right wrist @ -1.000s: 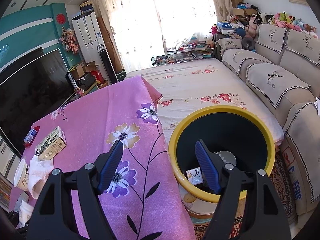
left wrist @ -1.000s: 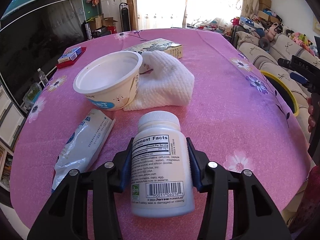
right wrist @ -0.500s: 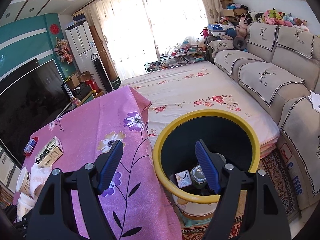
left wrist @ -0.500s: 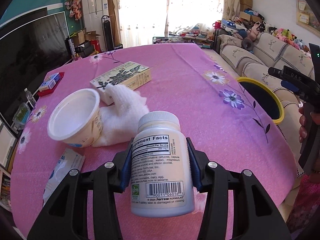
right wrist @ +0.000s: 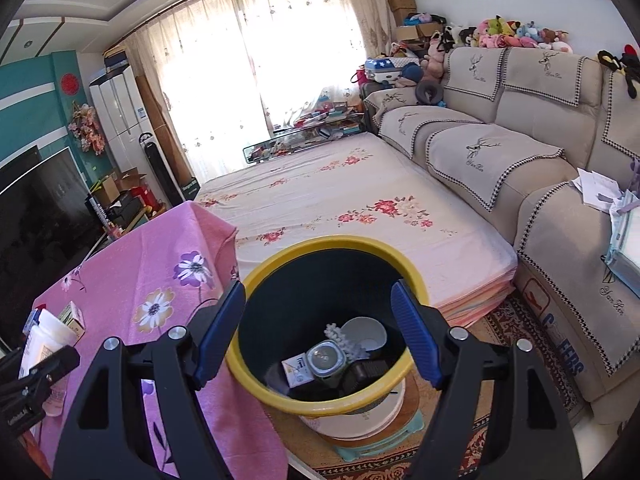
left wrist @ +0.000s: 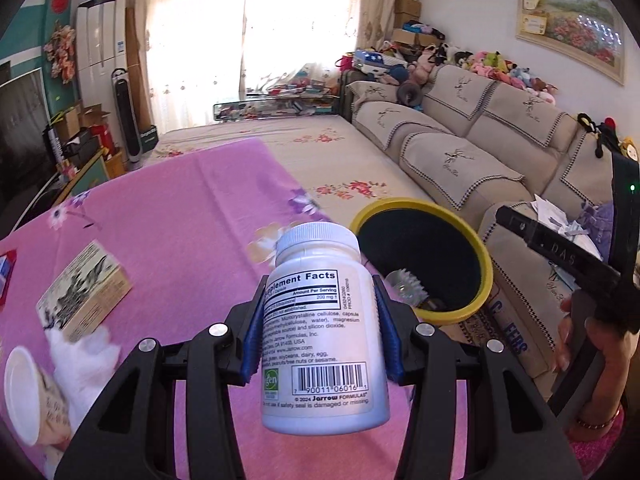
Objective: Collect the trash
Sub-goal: 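Carry the pill bottle over the bin and open the left tool, then move the right tool to the white pudding cup and grasp its rim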
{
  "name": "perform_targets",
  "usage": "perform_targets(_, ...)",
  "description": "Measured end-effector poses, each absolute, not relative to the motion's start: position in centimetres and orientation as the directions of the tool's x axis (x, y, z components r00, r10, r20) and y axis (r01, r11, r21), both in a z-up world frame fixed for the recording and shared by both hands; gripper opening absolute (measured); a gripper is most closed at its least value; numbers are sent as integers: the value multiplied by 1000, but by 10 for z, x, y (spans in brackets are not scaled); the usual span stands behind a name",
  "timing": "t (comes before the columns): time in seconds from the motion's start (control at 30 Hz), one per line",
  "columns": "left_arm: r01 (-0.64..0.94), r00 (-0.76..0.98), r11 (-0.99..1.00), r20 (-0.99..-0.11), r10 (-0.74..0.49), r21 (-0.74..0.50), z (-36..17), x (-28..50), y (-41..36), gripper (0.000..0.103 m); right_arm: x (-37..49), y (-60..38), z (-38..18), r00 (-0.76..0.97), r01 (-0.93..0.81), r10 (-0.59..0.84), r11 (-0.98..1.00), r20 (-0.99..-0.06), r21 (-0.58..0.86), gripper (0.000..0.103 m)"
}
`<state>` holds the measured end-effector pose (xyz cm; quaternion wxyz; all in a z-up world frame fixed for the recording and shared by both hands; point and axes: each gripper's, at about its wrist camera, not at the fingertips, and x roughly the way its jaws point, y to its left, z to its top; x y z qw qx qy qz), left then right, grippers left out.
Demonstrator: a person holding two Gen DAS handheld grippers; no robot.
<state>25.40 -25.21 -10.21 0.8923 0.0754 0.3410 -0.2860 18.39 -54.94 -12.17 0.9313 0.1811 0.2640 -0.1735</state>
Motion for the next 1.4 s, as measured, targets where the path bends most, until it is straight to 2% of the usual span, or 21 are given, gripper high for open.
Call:
perform_targets(0.23,676,546,737,-656,-520,-21,-103,278,-346,48,166,-591,-134,757,520,-308,818,-577,246,71)
perform_targets(0.57,679,506,733,-701,-502,-35,-135,330,-430,48,149,-619,-141,720,575,-354,786,-597,228,71)
perform_targets(0.63,669,496,741,-710,-500,-55,-138,340,-437,54,147,-621,-140,715,581,-360,784,-599,221,71)
perform_targets(0.67,659,503,750,-711,-491,-53,-139,344,-438,69,146,-622,-140,713,583,-363,782,-600,219,71)
perform_targets(0.7,650,513,758,-706,-487,-51,-138,346,-438,78,145,-623,-141,710,586,-366,781,-601,217,71)
perform_targets(0.87,625,534,777,-685,-496,-76,-130,344,-414,78,148,-617,-139,712,578,-360,788,-602,211,71)
perform_targets(1.07,565,579,811,-627,-521,-151,-112,321,-347,83,161,-596,-137,722,536,-327,821,-609,195,71)
perform_targets(1.23,558,633,823,-585,-507,-109,-95,286,-300,85,175,-575,-138,732,490,-286,852,-619,185,72)
perform_targets(1.4,505,677,853,-553,-486,-133,-84,252,-233,90,194,-542,-141,741,420,-228,891,-632,172,73)
